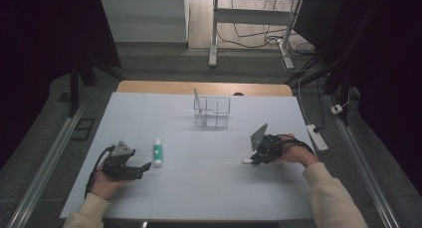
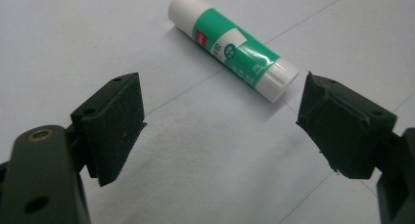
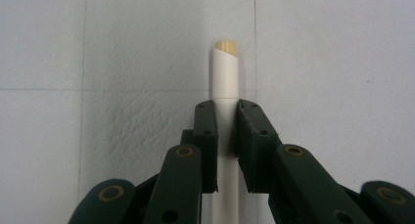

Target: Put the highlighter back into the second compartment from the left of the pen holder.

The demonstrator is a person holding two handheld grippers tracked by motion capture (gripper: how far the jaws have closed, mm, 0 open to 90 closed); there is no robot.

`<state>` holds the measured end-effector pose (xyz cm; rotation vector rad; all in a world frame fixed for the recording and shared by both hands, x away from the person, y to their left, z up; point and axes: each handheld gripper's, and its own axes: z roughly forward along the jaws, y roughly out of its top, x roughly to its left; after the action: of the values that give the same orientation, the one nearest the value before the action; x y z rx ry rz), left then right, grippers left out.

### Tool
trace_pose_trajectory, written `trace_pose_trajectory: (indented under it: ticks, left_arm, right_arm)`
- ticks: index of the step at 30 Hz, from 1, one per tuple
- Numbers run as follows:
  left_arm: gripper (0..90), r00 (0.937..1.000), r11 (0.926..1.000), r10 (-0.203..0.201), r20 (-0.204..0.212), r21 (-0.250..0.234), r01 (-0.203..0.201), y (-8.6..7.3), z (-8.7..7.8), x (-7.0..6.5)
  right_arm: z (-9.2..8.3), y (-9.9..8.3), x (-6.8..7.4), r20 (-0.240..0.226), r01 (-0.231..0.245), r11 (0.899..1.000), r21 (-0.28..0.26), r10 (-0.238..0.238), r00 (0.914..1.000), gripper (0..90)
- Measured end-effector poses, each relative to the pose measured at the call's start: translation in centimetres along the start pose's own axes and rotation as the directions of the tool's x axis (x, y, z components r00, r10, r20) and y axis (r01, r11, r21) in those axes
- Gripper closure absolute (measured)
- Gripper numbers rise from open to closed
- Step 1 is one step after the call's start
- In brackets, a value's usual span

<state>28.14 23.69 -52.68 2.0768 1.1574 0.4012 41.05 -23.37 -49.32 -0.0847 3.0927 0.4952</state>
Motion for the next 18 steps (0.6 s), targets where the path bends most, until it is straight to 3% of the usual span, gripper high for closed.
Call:
trace_pose_trajectory:
  ticks: [3, 18]
  left_arm:
    - [17.7, 1.0, 1.0, 0.0, -0.001, 0.001, 0.0, 0.0, 0.02, 0.02]
    - [17.9, 1.0, 1.0, 0.005, 0.0, -0.001, -0.005, 0.02, -0.04, -0.03]
  right_arm:
    - [-0.07, 0.06, -0.07, 0.013, -0.006, 1.0, 0.003, 0.006, 0.9999, 78.7]
    - [-1.01, -0.02, -0.22, 0.03, -0.109, 0.989, -0.103, 0.113, 0.9932, 78.8]
